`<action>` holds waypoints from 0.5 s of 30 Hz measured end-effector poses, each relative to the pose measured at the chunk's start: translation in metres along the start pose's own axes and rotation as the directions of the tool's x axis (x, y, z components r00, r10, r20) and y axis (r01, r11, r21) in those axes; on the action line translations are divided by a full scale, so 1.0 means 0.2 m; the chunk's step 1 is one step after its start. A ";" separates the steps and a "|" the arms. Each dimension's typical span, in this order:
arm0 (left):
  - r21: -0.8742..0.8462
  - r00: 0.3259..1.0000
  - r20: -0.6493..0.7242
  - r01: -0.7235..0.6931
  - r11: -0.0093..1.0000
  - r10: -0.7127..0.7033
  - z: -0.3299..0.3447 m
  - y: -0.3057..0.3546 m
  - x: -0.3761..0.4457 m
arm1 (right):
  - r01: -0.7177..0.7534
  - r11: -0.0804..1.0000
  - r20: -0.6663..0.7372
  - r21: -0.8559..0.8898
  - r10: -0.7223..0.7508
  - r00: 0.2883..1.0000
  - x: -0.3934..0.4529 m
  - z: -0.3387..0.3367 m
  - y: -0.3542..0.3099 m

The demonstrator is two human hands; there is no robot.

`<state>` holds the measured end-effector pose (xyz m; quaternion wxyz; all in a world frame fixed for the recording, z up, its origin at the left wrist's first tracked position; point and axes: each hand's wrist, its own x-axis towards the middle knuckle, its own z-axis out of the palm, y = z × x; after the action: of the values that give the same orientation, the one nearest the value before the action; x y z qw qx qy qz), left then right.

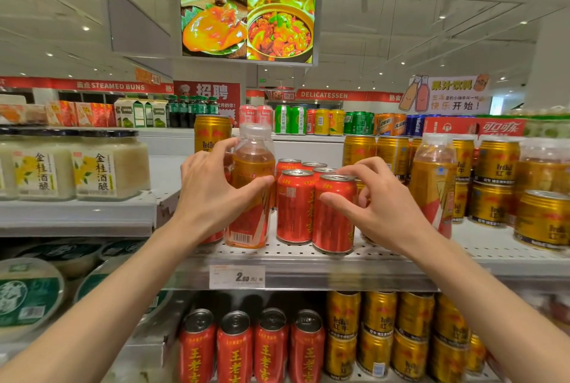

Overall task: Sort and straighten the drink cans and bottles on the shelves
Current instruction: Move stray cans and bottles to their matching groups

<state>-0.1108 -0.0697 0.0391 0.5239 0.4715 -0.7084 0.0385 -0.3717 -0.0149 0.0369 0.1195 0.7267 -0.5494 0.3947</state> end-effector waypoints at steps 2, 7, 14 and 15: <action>-0.005 1.000 0.001 -0.019 1.000 0.019 -0.02 0.01 -0.02 | 0.006 1.000 -0.034 0.017 -0.005 0.999 -0.02 -0.02 -0.01; -0.104 0.997 0.051 -0.045 0.994 0.051 -0.07 0.05 -0.07 | 0.091 0.992 -0.128 0.082 -0.080 0.989 -0.07 -0.04 -0.06; -0.374 0.996 0.074 0.072 0.925 -0.048 -0.16 0.09 -0.14 | 0.124 0.968 0.165 0.219 -0.162 0.973 -0.15 0.10 -0.22; -0.411 0.994 0.084 0.094 0.907 -0.065 -0.17 0.09 -0.15 | 0.113 0.966 0.199 0.234 -0.162 0.967 -0.15 0.12 -0.24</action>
<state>-0.0991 -0.0231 0.0383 0.5885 0.3789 -0.6982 -0.1502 -0.3213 0.0092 0.0112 0.0051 0.8106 -0.4599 0.3625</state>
